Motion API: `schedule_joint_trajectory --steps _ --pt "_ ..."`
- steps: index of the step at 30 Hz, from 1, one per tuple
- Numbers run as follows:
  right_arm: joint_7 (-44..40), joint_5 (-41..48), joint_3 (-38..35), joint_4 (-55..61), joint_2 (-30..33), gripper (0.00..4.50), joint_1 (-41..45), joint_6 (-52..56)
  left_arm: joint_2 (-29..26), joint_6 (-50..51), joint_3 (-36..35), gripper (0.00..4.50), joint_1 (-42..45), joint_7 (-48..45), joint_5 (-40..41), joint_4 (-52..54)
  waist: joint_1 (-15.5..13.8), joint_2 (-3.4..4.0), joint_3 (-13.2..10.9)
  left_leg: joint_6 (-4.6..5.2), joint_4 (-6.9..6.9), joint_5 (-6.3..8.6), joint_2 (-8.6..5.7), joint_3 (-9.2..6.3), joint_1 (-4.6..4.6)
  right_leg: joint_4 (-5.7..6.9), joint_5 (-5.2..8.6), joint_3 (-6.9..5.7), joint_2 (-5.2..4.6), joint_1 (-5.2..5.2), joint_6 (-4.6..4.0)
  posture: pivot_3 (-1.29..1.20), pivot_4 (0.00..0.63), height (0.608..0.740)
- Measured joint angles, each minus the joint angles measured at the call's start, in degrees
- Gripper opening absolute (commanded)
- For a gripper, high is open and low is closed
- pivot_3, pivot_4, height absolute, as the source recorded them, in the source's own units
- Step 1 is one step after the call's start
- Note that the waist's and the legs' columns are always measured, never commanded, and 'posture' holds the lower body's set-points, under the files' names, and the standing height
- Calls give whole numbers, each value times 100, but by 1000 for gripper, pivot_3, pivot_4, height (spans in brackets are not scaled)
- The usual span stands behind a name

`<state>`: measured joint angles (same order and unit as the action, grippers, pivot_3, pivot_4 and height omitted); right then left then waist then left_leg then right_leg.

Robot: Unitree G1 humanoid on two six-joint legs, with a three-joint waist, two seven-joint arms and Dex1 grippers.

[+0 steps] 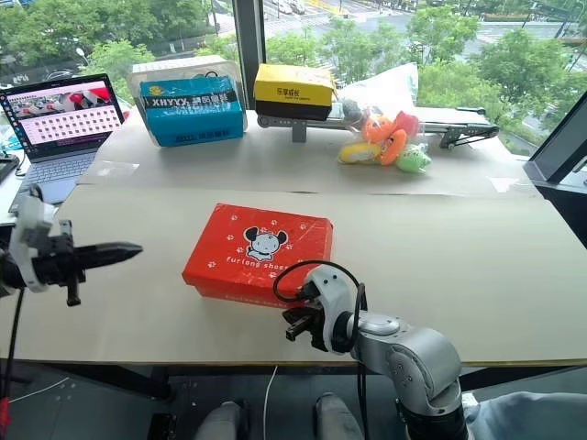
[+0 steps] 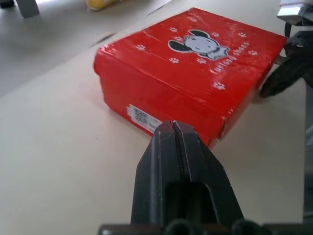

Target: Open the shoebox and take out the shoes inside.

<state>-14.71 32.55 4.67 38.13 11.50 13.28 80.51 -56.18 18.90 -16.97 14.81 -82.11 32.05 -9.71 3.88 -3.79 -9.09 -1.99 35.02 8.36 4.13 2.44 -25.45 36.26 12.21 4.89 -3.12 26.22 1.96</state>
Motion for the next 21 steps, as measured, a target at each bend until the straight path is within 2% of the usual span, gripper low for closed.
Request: schedule_joint_trajectory --steps 10,14,21 --pt "332 -200 -257 -158 -149 21 -23 -67 -83 25 186 26 -446 -783 2 406 6 1 0 0 16 -1 1 2 6 1 14 0 -5 -8 -4 0 150 739" --pt "486 -199 -611 -210 -621 21 291 -119 3 25 235 26 -578 -819 66 547 12 1 -1 2 18 -2 3 1 6 7 10 0 -2 -7 -2 0 150 739" --pt "520 -51 -1095 -350 -1052 21 690 -125 52 -24 250 26 -545 -799 81 513 4 3 -2 3 23 -3 5 1 4 8 6 -1 -1 -7 5 0 150 739"
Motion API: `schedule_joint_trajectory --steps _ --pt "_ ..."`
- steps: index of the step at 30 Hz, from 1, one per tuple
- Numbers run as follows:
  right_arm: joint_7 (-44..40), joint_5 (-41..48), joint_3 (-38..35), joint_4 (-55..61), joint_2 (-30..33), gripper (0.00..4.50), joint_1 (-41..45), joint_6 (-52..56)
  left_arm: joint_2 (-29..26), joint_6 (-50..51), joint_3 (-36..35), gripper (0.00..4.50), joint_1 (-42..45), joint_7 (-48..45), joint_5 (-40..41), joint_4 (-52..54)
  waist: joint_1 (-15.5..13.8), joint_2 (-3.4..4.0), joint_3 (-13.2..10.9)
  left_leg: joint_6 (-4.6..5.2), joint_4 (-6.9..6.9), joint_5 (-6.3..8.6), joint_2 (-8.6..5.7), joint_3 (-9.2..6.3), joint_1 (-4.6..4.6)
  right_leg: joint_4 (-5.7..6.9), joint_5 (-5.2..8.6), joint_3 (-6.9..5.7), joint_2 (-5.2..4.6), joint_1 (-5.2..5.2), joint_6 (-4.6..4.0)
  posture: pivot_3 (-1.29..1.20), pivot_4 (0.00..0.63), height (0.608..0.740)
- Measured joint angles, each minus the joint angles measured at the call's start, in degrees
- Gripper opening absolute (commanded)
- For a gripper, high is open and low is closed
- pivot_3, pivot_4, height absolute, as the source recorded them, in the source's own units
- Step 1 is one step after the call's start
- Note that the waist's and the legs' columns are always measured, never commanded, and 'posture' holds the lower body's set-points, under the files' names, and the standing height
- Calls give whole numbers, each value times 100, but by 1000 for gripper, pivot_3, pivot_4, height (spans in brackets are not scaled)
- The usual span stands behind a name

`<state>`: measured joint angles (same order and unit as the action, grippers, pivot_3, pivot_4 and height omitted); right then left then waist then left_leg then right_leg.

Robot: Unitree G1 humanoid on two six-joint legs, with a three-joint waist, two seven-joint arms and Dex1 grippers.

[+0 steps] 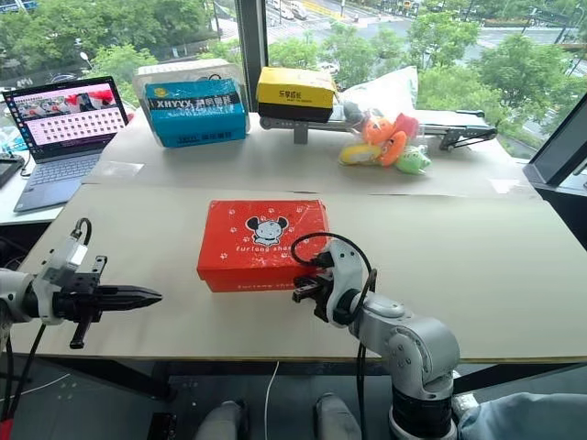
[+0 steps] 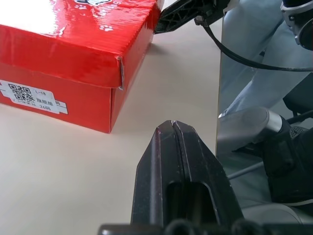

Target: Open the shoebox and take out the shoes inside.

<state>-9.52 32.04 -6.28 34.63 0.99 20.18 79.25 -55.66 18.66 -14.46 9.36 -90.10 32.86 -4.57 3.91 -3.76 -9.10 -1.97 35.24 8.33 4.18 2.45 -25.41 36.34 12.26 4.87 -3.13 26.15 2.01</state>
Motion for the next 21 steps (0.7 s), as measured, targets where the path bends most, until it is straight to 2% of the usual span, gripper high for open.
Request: schedule_joint_trajectory --steps 12,15,21 --pt "19 295 -376 -232 -107 21 1251 132 136 -194 -15 26 -177 92 0 -4 20 2 -1 0 3 -1 2 -1 12 44 1 -2 2 5 1 0 150 739" --pt "16 106 -301 -884 178 21 1899 -120 177 -252 -32 26 -277 146 -1 -5 29 5 -3 1 5 -1 2 0 13 44 7 -2 1 4 -11 0 150 739" --pt "-293 -508 103 -2720 723 21 3173 -1310 232 -360 -56 26 -437 188 8 1 25 6 -4 4 6 -3 3 1 16 48 5 -4 2 3 -10 0 150 739"
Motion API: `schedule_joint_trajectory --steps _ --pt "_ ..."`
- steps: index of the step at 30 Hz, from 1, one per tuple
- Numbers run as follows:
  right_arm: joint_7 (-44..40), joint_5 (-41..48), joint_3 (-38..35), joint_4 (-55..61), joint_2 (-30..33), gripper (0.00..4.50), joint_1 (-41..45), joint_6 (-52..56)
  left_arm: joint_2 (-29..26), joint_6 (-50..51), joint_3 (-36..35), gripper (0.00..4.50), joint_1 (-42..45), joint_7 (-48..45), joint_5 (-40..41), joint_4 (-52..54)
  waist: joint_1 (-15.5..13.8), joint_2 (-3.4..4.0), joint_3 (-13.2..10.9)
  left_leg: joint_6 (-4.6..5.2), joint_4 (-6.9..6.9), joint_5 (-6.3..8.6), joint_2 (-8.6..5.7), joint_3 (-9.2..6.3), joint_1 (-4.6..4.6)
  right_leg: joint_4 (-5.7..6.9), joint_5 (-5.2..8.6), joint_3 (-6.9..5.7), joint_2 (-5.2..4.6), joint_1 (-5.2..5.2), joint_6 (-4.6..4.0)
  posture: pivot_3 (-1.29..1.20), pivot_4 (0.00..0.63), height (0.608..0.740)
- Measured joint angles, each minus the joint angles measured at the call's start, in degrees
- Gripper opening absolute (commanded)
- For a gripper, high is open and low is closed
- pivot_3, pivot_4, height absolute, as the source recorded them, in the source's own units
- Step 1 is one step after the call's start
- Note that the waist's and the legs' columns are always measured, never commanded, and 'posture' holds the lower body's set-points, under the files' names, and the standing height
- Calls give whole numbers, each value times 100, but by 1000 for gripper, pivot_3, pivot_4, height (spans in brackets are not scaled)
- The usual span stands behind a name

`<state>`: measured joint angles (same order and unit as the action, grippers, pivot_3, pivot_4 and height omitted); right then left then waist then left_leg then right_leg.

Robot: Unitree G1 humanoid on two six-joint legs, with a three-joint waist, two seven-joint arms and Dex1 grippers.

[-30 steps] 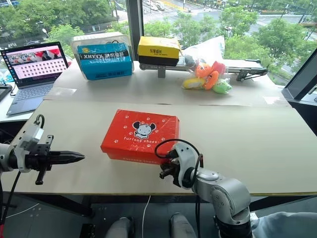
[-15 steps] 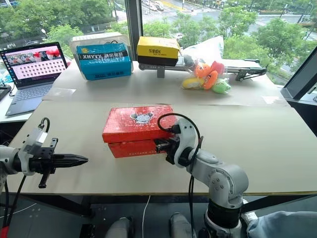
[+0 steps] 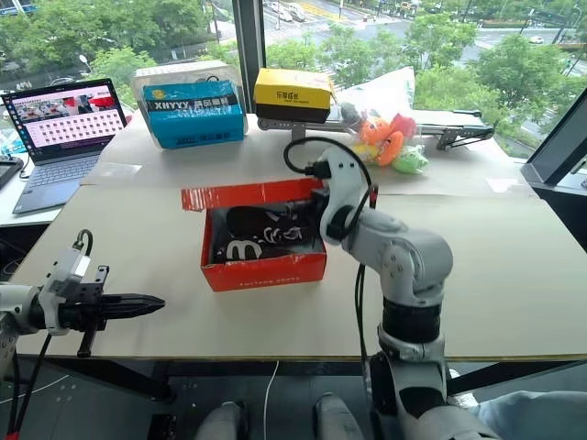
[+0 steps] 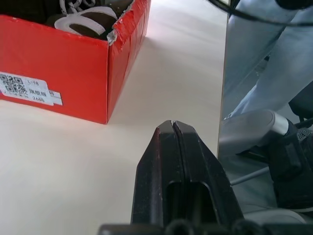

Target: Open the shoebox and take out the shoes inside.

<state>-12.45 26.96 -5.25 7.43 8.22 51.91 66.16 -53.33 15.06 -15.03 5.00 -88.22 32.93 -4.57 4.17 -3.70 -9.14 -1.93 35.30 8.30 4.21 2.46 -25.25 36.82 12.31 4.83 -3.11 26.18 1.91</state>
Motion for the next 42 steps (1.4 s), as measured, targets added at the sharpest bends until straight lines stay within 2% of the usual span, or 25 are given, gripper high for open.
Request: schedule_joint_trajectory --steps 6,10,14,17,20,25,27,32,37,40,41,42 --pt "-388 -701 515 -2126 131 21 1109 -1345 75 -38 -20 26 -59 3 9 3 48 0 0 3 -2 -2 5 1 -1 4 -14 -2 4 2 -4 0 150 739" --pt "-476 -1070 666 -3292 85 21 1557 -1962 85 -88 -66 26 -141 3 13 6 80 1 -1 4 -4 -2 6 1 -6 2 -13 -4 2 4 -14 0 150 739" --pt "-629 -1421 848 -4188 -41 21 1976 -2619 132 -136 -114 26 -204 70 15 42 135 2 -1 4 -15 -2 6 0 -10 -2 -10 -6 3 7 -14 0 150 739" --pt "-776 -1563 935 -4450 -43 21 1978 -2825 214 -145 -120 26 -237 204 16 142 139 3 -2 3 -19 -2 6 -1 -10 -2 -9 -7 2 7 -14 0 150 739" --pt "-1132 -1562 1061 -4098 129 21 1805 -2715 390 -237 -159 26 -218 517 -4 217 128 5 -4 4 -20 -2 6 -3 -12 -1 -8 -8 3 8 -13 0 150 739" --pt "-2478 -915 1366 -1542 1416 21 1305 -1225 533 -323 -396 26 -407 1240 -134 722 35 16 -11 3 -18 -2 6 -8 -25 -5 -5 -16 0 12 -10 0 150 739" --pt "-2872 -483 1369 -755 1715 21 1304 -601 538 -315 -429 26 -481 1397 -131 955 35 17 -12 3 -22 -1 15 -4 -13 0 0 -16 6 11 -17 0 150 739" --pt "-3501 170 1827 43 1790 1505 1306 254 533 -195 -470 0 -442 1635 -60 1288 2 17 -12 3 -12 -1 61 -7 8 17 15 -17 59 9 -45 0 150 739" --pt "-3875 28 2700 -122 1772 3269 1305 -4 413 32 -493 0 -244 1688 124 1481 -11 18 -12 1 -9 -2 61 -6 15 25 22 -18 59 9 -74 0 150 739" --pt "-3966 -278 2966 -692 1640 4267 1361 -440 402 134 -493 0 -178 1693 162 1503 -15 17 -12 0 -4 -3 62 -6 15 27 23 -18 62 8 -73 0 150 739" --pt "-3981 -392 3020 -902 1579 4480 1388 -580 400 153 -489 0 -175 1693 171 1503 -14 17 -12 0 -4 -4 62 -6 14 27 22 -18 63 9 -70 0 150 739" --pt "-3988 -526 3110 -1154 1526 4480 1433 -733 396 172 -479 0 -167 1690 175 1507 -15 17 -12 0 -5 -4 62 -6 13 27 11 -18 63 10 -52 0 150 739"
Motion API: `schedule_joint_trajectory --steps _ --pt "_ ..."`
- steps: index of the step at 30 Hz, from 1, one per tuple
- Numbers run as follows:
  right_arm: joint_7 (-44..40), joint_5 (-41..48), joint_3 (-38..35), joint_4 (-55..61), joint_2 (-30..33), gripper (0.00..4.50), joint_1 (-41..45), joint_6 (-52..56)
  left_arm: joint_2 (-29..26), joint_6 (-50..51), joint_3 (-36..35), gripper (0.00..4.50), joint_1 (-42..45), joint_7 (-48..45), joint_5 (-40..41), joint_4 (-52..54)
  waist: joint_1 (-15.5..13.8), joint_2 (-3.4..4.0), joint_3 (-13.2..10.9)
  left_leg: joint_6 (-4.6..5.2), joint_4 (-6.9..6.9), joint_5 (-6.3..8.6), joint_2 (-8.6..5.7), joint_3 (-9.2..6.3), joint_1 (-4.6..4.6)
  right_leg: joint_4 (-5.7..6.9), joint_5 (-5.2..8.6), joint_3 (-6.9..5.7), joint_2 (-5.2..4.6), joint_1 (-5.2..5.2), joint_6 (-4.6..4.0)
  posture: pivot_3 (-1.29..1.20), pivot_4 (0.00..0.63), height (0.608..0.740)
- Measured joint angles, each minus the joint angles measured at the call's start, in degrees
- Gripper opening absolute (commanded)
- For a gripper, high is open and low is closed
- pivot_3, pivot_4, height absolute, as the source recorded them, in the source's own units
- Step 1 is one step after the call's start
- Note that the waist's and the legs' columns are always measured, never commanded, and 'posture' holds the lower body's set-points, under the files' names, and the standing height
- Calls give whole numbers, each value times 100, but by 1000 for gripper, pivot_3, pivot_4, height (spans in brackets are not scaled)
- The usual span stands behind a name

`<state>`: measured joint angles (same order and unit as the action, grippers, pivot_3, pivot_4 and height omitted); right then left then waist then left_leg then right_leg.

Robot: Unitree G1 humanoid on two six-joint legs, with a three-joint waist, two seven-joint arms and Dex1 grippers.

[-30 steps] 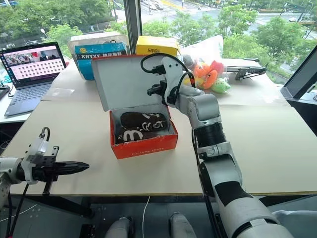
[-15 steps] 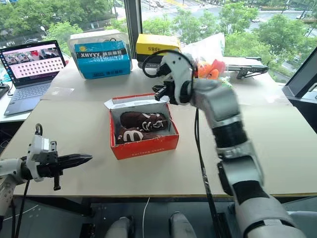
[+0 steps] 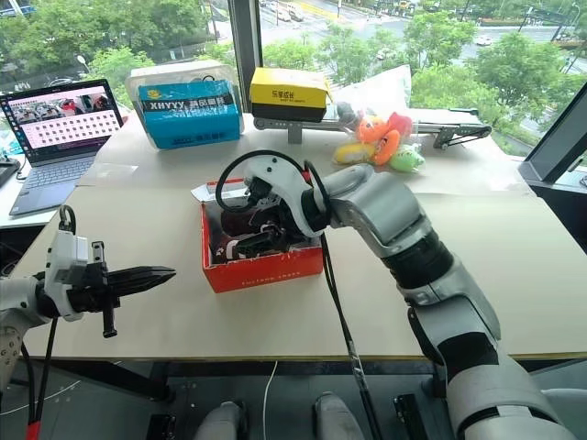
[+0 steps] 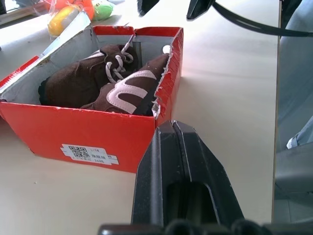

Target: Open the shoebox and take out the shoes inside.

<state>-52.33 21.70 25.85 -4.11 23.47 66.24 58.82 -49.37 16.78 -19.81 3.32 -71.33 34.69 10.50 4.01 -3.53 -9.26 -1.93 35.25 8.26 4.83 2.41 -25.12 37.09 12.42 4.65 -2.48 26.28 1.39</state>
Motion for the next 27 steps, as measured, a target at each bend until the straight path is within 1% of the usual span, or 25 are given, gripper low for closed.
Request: schedule_joint_trajectory --steps 1,5,9,15,22,27 --pt "-10 -87 51 -172 -48 4480 26 -112 -4 28 3 0 4 -3 5 1 0 0 0 0 -1 0 0 0 -2 0 -7 0 1 1 8 0 150 739" --pt "-72 -363 64 -853 -316 4480 242 -486 -11 93 26 0 27 3 23 37 0 0 0 0 -5 1 0 0 -7 -1 -11 0 1 3 -10 0 150 739" --pt "-158 -591 68 -1292 -473 4480 292 -754 -25 116 50 0 31 25 26 114 -11 0 0 -1 -5 1 0 0 -9 -2 -10 -1 1 3 -11 0 150 739" --pt "-267 -859 125 -1561 -680 4480 211 -868 -45 221 60 0 30 63 25 131 -5 0 0 -1 -4 1 0 -1 -8 0 -5 -2 1 3 1 0 150 739" --pt "-335 -1205 397 -1923 -845 4480 -102 -1156 -45 246 66 0 31 114 23 196 -8 0 0 -1 -3 1 0 -1 -8 0 -5 -3 1 2 1 0 150 739" --pt "-446 -1387 412 -2386 -1000 4480 -142 -1671 -45 258 92 0 65 171 20 224 11 0 3 -1 -3 1 1 -1 15 4 0 -3 2 -12 12 0 150 739"
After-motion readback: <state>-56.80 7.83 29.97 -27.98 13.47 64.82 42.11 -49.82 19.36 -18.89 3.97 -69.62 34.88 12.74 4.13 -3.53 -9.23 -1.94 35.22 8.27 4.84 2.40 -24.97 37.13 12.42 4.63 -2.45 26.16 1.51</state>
